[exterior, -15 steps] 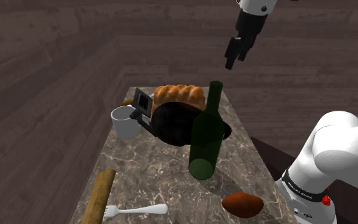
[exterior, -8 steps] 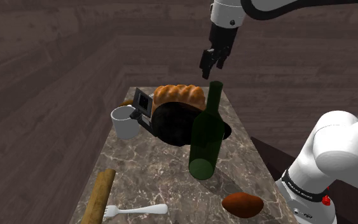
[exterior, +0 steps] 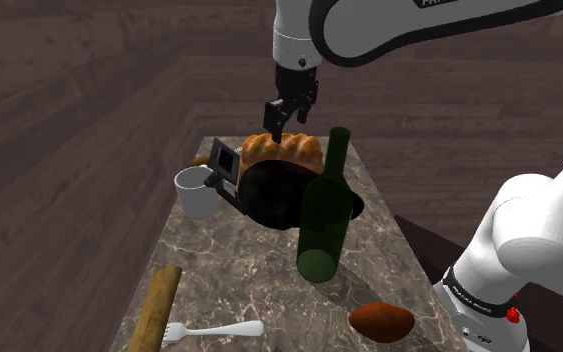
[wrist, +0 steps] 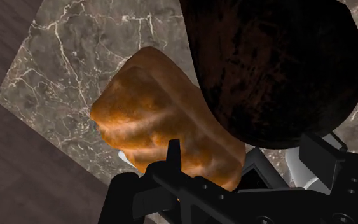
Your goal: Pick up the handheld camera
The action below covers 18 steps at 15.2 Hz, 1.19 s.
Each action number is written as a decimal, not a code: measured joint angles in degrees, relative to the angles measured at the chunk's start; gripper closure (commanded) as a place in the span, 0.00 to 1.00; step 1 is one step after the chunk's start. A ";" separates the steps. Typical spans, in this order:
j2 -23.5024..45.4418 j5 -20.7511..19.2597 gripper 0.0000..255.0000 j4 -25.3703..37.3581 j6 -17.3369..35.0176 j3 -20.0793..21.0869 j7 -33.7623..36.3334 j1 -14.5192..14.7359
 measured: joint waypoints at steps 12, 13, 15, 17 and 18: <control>25.43 -13.31 0.00 18.44 1.41 8.57 14.06 3.53; 28.06 -14.85 0.00 20.70 0.88 9.02 15.53 4.53; 32.15 -17.16 0.00 24.70 -0.15 9.23 16.90 5.93; 33.22 -17.94 0.00 24.63 0.63 9.20 17.69 6.32; 33.53 -18.18 0.00 24.41 1.03 9.20 18.05 6.44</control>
